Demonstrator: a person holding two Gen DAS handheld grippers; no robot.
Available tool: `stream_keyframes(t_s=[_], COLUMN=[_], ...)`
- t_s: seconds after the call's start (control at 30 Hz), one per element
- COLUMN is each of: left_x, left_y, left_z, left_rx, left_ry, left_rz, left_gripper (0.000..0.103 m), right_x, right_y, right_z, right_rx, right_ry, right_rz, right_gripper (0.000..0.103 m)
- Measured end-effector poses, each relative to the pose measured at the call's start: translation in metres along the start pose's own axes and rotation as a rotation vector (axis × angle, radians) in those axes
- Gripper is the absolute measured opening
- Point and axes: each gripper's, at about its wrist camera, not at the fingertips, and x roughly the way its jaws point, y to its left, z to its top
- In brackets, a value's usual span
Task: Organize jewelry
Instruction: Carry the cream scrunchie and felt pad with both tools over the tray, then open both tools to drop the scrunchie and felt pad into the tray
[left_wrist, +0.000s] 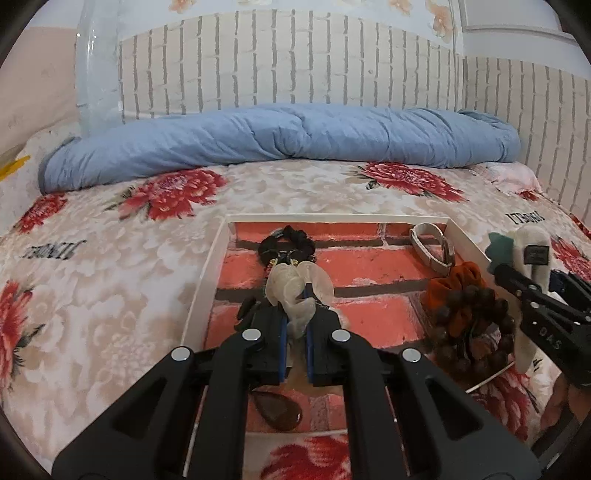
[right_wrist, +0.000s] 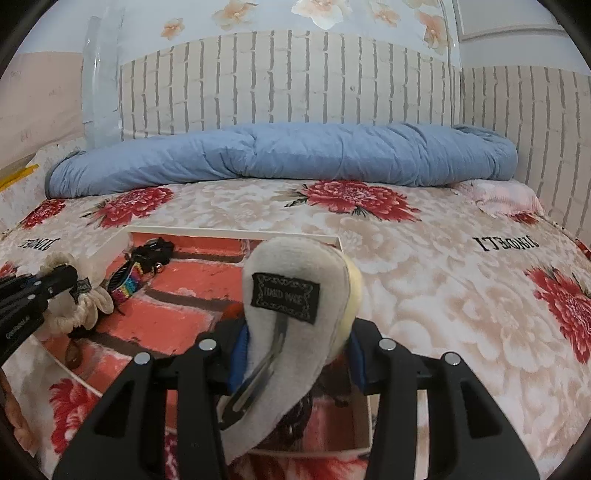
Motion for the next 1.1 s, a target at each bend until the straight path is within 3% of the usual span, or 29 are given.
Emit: stream_keyframes(t_s=[0.43,0.73,0.8,0.93,1.1], left_x=[0.029,0.029,0.026,0.019,0.000], left_y=[0.005,0.008,0.008,0.006,0.006], left_z=[-0.006,-0.004,-0.005,-0.006,-0.011], left_rx=[-0.018,-0.018,-0.023,-0.014,-0.016], left_ry=[0.051,0.042,0.033,0.010,-0.005], left_rz=[-0.021,-0.007,-0.012,-0.003,-0.014], left_gripper=[0.008,0.014,0.029,0.047,0.068], right_x=[0.023,0.028,0.027,0.024,0.011], right_y=[-0.001,0.001,0.001,0.001,-0.002], right_z=[-0.003,-0.004,-0.004,-0.005,-0.007], right_rx=[0.007,-0.005,-0.001,0.009,0.017], right_ry=[0.052,0.058,0.057,0.064,0.074], right_rz=[0.016,0.023,0.025,0.046,0.079], right_gripper=[0.044,0.047,0.048,0.053,0.071])
